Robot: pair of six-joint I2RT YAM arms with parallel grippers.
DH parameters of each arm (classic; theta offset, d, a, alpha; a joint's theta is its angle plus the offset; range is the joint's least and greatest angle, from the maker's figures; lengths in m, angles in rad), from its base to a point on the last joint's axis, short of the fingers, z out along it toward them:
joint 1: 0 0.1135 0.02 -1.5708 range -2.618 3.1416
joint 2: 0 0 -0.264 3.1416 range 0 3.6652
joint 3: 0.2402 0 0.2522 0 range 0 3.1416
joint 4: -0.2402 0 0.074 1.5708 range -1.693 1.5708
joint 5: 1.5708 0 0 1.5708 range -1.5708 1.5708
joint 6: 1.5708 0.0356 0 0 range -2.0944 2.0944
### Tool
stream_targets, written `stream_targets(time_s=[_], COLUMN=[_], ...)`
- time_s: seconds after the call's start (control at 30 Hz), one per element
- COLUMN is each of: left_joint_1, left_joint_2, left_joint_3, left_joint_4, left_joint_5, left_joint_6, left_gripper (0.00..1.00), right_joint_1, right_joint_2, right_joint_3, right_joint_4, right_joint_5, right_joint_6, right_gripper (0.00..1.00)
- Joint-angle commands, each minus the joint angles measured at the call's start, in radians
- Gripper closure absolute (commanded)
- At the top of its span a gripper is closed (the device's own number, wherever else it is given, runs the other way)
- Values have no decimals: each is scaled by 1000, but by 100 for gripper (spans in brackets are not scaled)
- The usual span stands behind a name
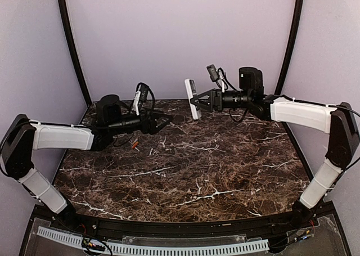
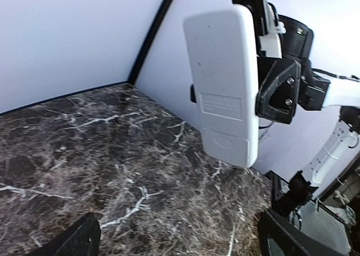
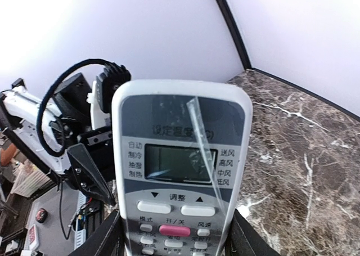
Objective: Load the batteries into the remote control
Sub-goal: Pick up the remote control from the center of the board, then pass from the right arm to the left
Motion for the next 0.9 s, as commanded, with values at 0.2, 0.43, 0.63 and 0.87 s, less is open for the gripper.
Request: stream_targets(time_s=[0.2,0.43,0.63,0.87], left_joint_1=[-95,-136,-162,-187], left_joint_2=[93,144,185,214], left_joint_3=[95,172,226,275], left_joint_4=[238,222,201,201], left_joint_5=[254,249,233,230], left_joint_6=[-73,-76,-75,-83], left_gripper=[2,2,2,1], right_joint_1=[-1,0,4,14], right_joint_2=[-22,-2,6,20], right_joint_3=[-128,-154,-159,-168], right_joint_4=[574,712,749,786], right_joint_5=[-258,-308,-318,-329], right_joint_6=[264,345,364,383], right_gripper=[67,70,71,71])
